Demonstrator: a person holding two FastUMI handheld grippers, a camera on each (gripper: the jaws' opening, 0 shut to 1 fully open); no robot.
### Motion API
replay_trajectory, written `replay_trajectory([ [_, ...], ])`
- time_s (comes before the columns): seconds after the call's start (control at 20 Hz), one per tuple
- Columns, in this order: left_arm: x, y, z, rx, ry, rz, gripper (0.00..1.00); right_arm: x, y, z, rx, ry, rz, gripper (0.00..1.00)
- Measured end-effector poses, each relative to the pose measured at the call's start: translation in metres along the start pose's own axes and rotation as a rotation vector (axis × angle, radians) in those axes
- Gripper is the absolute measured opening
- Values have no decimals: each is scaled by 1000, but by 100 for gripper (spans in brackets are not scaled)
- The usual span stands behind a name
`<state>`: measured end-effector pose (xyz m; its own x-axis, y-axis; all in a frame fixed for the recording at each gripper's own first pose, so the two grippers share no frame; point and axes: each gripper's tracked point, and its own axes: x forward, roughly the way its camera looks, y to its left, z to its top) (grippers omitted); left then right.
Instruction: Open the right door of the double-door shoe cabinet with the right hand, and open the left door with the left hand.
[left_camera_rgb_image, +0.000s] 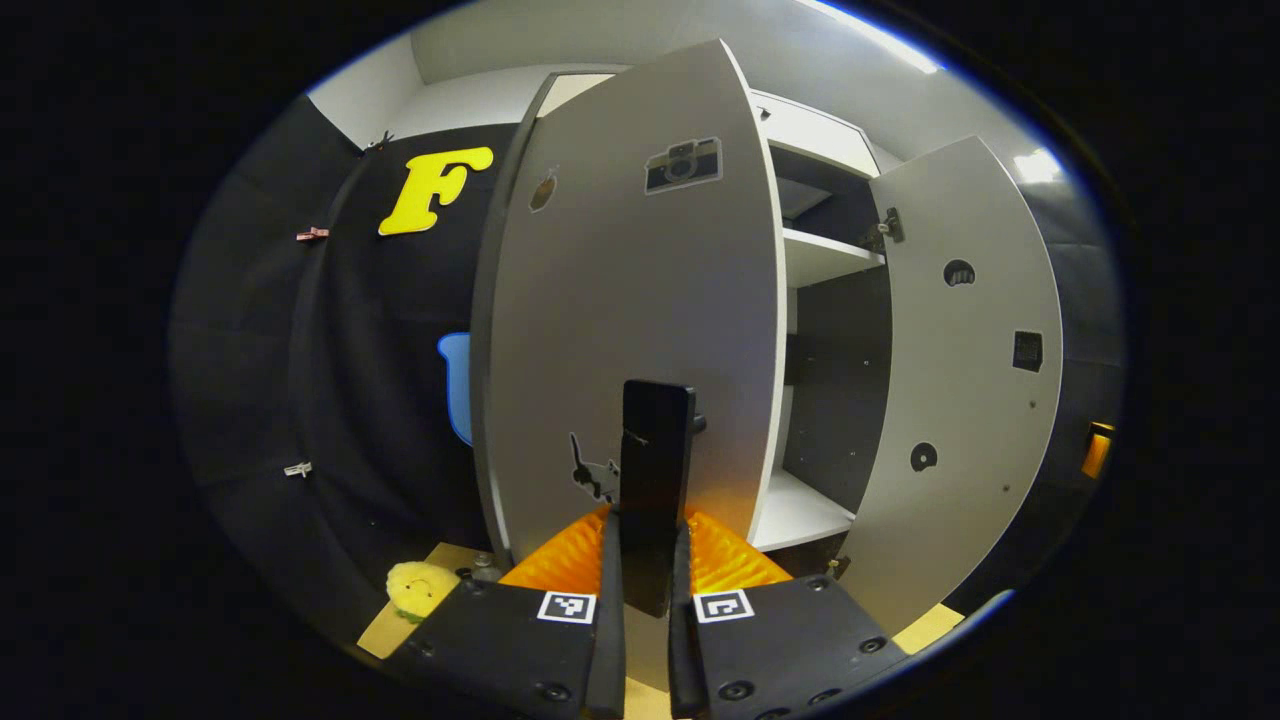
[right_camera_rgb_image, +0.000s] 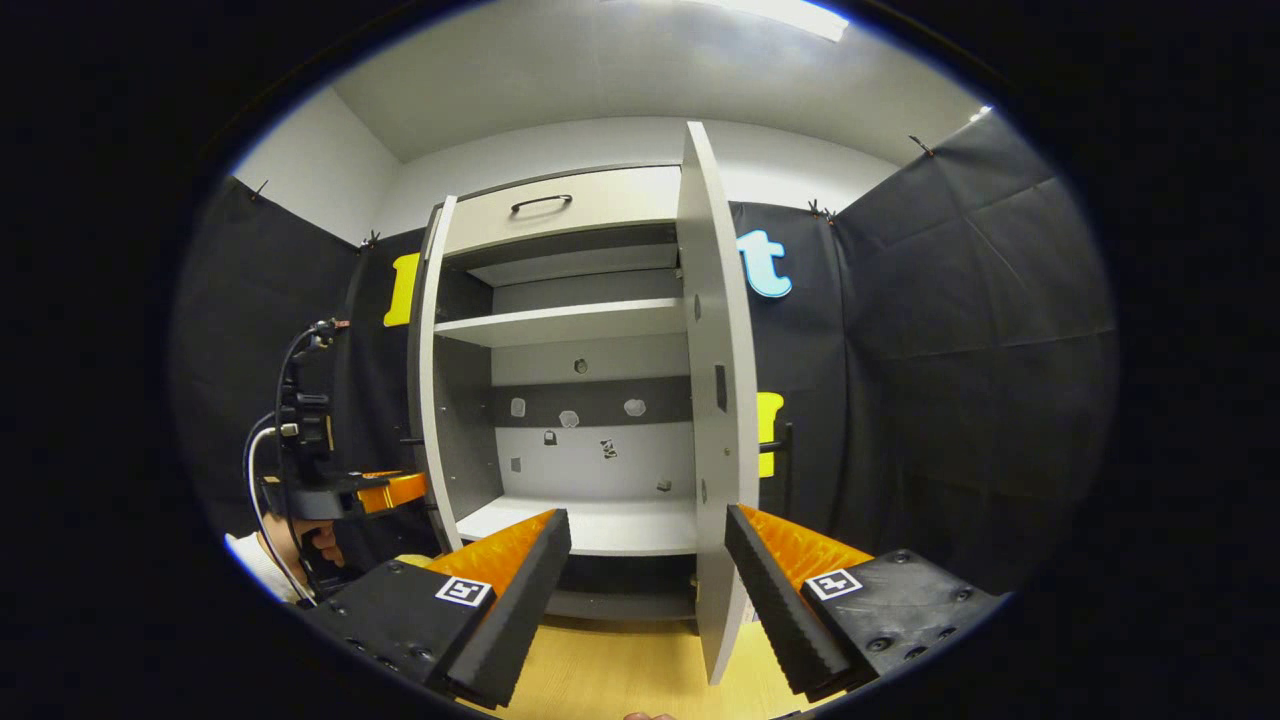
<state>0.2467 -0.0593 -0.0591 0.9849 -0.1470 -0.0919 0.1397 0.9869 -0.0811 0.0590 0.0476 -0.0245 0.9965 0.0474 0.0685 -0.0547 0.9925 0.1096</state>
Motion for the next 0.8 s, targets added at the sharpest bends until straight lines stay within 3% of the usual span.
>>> replay_trajectory([
  [0.15, 6, 1, 2, -5, 13, 3, 24, 1, 21, -5, 8, 17, 25, 98],
  [0.25, 6, 1, 2, -1, 17, 14, 19, 2, 31, -5, -4, 18, 39, 98],
  [0.3, 6, 1, 3, 4, 17, 21, 24, 3, 35, -6, -11, 19, 44, 98],
  [0.4, 5, 2, 3, -1, 15, 30, 17, 6, 43, -9, -13, 21, 56, 98],
  [0.55, 5, 2, 2, -17, 6, 18, 23, 7, 52, -12, -11, 32, 69, 98],
  [0.7, 4, 4, 1, -13, 7, 28, 17, 7, 58, -15, -19, 45, 79, 98],
  [0.8, 3, 5, 2, -16, 2, 32, 20, 6, 58, -15, -22, 43, 79, 98],
])
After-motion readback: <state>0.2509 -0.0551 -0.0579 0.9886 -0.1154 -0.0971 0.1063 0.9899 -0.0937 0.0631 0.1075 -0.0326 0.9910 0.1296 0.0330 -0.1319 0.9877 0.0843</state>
